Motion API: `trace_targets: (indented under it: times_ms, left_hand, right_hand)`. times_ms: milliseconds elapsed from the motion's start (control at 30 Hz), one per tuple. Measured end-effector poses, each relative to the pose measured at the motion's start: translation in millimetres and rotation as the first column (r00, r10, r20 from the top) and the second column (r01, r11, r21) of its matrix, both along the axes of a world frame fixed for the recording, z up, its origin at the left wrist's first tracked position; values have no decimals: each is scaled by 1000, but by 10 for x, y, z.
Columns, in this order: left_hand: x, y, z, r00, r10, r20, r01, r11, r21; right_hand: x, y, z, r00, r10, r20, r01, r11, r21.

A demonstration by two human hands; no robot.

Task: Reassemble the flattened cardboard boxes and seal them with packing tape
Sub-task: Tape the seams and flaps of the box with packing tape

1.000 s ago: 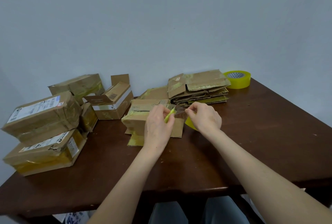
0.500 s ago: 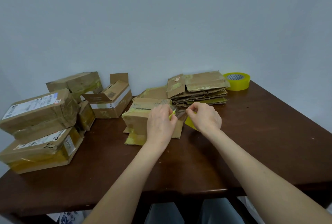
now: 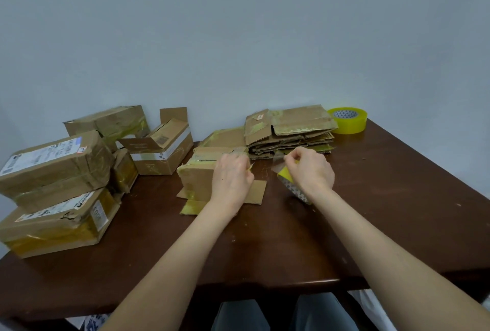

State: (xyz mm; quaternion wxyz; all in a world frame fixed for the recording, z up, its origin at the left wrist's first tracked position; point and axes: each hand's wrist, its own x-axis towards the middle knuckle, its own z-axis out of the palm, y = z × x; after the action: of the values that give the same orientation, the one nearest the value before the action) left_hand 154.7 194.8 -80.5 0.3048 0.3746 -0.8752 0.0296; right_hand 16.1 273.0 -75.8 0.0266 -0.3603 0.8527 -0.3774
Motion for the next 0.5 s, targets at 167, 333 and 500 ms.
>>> trace_targets:
  times_ms: [167, 333, 500]
  left_hand:
    - [23, 41, -11, 995, -81, -53, 70, 979, -190]
    - [-90, 204, -214, 987, -135, 87, 156, 929, -335]
    - [-312, 260, -259, 985, -165, 42, 169, 980, -109]
  right_hand:
    - [-195, 49, -4, 988, 35, 150, -14, 990, -142]
    - [-300, 87, 99, 959, 115, 260, -1, 915, -403]
    - [-440, 192, 132, 971, 131, 198, -29, 894, -447]
